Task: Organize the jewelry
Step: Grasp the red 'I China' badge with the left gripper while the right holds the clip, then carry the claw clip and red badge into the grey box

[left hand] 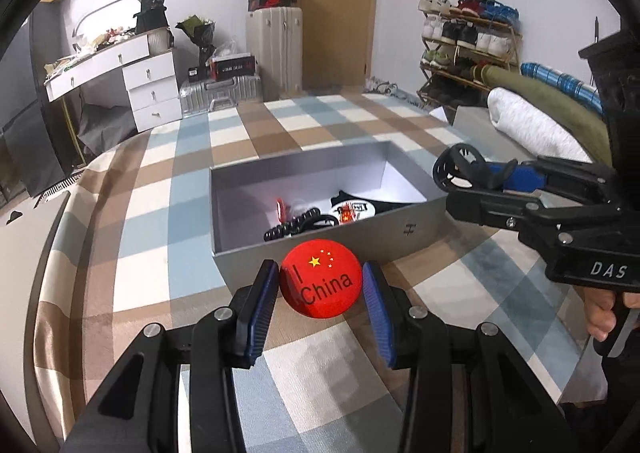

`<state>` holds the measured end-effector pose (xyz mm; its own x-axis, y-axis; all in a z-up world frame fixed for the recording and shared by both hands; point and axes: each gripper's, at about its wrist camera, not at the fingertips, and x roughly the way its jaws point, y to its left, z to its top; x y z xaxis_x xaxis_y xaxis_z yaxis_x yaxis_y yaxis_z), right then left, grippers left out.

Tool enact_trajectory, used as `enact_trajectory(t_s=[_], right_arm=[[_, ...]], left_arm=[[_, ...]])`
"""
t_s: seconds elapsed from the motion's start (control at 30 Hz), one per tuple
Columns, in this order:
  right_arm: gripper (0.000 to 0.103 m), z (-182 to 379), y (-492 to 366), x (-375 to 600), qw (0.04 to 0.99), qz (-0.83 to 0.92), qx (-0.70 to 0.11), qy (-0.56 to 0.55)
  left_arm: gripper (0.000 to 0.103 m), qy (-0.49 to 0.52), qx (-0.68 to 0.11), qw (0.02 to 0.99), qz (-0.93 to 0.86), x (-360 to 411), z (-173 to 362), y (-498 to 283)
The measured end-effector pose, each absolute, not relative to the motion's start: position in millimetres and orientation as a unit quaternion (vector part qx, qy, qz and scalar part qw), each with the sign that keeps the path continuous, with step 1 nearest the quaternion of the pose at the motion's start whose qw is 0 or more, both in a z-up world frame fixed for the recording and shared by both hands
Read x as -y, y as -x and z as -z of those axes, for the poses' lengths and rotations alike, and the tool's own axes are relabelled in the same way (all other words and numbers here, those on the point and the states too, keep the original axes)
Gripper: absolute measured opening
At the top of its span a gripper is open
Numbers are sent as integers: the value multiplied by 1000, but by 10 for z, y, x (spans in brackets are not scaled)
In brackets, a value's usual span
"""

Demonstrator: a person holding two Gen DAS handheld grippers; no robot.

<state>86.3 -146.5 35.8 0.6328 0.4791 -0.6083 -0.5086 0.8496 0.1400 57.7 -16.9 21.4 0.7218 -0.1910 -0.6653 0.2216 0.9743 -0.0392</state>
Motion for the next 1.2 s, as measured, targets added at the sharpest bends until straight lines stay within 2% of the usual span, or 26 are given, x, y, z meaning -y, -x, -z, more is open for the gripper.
enact_trajectory(t_s=[1.2], right_arm=[[47, -409, -930, 1679, 913, -260, -313, -11]], left_arm=[[37, 33, -300, 952, 52, -239, -426, -575]])
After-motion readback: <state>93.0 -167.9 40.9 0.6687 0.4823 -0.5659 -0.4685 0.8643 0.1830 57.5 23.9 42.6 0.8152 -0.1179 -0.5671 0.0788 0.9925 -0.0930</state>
